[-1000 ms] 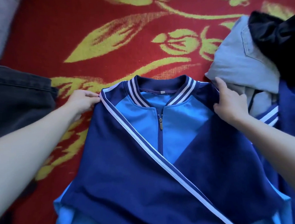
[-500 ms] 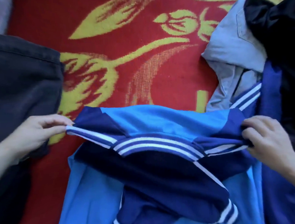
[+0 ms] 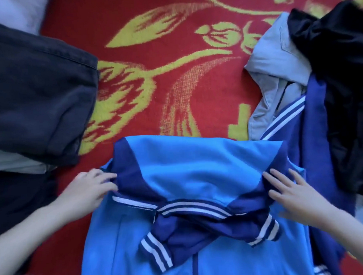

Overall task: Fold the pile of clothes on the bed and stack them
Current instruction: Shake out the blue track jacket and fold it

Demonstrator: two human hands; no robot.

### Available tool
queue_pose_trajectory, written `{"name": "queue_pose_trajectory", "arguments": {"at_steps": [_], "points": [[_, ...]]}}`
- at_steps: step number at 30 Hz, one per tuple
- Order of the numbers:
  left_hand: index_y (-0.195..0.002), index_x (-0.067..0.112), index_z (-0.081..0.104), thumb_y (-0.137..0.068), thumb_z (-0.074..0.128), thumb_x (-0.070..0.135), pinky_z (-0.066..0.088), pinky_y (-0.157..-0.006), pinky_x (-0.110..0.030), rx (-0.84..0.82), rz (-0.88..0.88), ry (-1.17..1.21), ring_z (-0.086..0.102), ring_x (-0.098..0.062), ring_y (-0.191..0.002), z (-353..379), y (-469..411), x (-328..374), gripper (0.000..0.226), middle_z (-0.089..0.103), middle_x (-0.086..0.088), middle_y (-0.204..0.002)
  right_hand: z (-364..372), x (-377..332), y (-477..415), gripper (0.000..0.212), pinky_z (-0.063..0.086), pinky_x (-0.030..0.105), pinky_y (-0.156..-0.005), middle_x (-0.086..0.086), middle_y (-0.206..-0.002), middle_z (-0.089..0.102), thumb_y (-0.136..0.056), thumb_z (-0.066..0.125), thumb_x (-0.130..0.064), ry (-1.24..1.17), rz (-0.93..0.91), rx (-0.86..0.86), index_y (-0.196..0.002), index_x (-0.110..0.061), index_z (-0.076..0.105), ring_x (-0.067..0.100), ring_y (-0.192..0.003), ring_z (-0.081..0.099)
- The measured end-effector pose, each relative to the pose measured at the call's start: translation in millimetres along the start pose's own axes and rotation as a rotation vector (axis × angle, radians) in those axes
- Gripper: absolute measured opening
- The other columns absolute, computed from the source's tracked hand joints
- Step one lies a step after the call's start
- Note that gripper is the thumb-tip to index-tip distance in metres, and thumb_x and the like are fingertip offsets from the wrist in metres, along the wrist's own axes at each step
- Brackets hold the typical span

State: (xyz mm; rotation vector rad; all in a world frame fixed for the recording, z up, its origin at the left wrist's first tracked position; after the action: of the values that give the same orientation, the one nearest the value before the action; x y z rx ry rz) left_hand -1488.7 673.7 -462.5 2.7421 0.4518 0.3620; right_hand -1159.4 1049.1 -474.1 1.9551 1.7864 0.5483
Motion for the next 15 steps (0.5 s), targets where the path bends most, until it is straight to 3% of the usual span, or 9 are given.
{"name": "queue_pose_trajectory", "arguments": {"at_steps": [1,3,5,8,10,12,14,15], "points": [[-0.101,0.034,0.048,-0.053,0.068,0.023,0.050,-0.067,-0.036,0.028,0.054,-0.094,0.045,-0.020,-0.095,6,-4,21,0.053,0.070,-0.005,-0.104,3,-9,1,0.050,0.029,0.053,-0.089,0.022,-0.121,0.060,-0.041,0.081,-0.050,0.005,0.022,-0.064,-0.070,-0.015,0.060,0.039,-0.115,0.052],[-0.116,0.026,0.048,-0.061,0.057,0.024,0.043,-0.081,-0.041,0.090,0.082,-0.141,0.045,-0.028,-0.107,25,-17,52,0.056,0.064,-0.013,-0.118,3,-37,-3,0.053,0.028,0.052,-0.092,0.021,-0.122,0.060,-0.076,0.051,-0.066,-0.024,-0.018,0.009,-0.076,-0.014,0.064,0.036,-0.118,0.044],[-0.125,0.027,0.044,-0.073,0.041,0.033,0.042,-0.090,-0.043,-0.043,0.028,-0.087,0.043,-0.030,-0.117,30,-28,75,0.053,0.057,-0.014,-0.129,1,-61,-13,0.067,0.029,0.050,-0.093,0.018,-0.127,0.057,-0.091,0.019,-0.065,-0.059,-0.039,0.047,-0.098,-0.018,0.066,0.034,-0.119,0.042],[-0.140,0.039,0.033,-0.084,0.049,0.049,0.037,-0.100,-0.054,-0.293,0.007,-0.205,0.030,-0.037,-0.135,38,-43,92,0.059,0.033,-0.012,-0.149,21,-71,-22,0.073,0.034,0.053,-0.088,0.013,-0.121,0.063,-0.092,0.002,-0.064,0.027,-0.018,-0.043,-0.112,-0.035,0.066,0.035,-0.113,0.049],[-0.142,0.045,0.026,-0.085,0.045,0.062,0.018,-0.110,-0.056,-0.417,-0.042,-0.215,0.011,-0.037,-0.143,32,-52,90,0.063,0.011,-0.009,-0.157,27,-57,-24,0.078,0.043,0.053,-0.083,0.011,-0.105,0.070,-0.092,0.001,-0.063,0.020,0.037,-0.079,-0.099,-0.035,0.072,0.036,-0.099,0.062],[-0.142,0.044,0.028,-0.078,0.016,0.075,0.000,-0.113,-0.053,-0.455,-0.134,-0.221,-0.008,-0.033,-0.144,17,-63,79,0.072,-0.006,-0.006,-0.158,19,-43,-30,0.082,0.041,0.043,-0.078,0.009,-0.080,0.069,-0.095,0.006,-0.061,-0.044,0.102,0.086,-0.071,-0.021,0.073,0.031,-0.080,0.066],[-0.130,0.040,0.050,-0.065,0.000,0.072,0.007,-0.113,-0.053,-0.337,-0.140,-0.199,0.006,-0.033,-0.144,-1,-78,66,0.088,0.011,-0.009,-0.157,-1,-34,-45,0.070,0.038,0.037,-0.070,0.008,-0.072,0.065,-0.097,0.024,-0.050,-0.077,0.189,0.365,-0.055,-0.012,0.064,0.030,-0.076,0.062],[-0.120,0.034,0.061,-0.069,0.009,0.066,0.018,-0.110,-0.056,-0.186,-0.110,-0.217,0.023,-0.035,-0.140,-8,-86,60,0.079,0.028,-0.014,-0.152,-10,-29,-54,0.056,0.042,0.037,-0.069,0.011,-0.080,0.067,-0.093,0.036,-0.042,-0.064,0.246,0.453,-0.058,-0.010,0.064,0.031,-0.084,0.060]]}}
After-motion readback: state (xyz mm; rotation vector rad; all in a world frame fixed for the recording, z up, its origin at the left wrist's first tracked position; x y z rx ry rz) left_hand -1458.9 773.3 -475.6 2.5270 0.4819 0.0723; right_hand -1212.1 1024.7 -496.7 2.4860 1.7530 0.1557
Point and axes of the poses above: each hand's wrist, its own y-axis away from the middle knuckle, its own z-axis out of the palm, x = y × z, the point moved 1 cm from there along -y, towards the middle knuckle
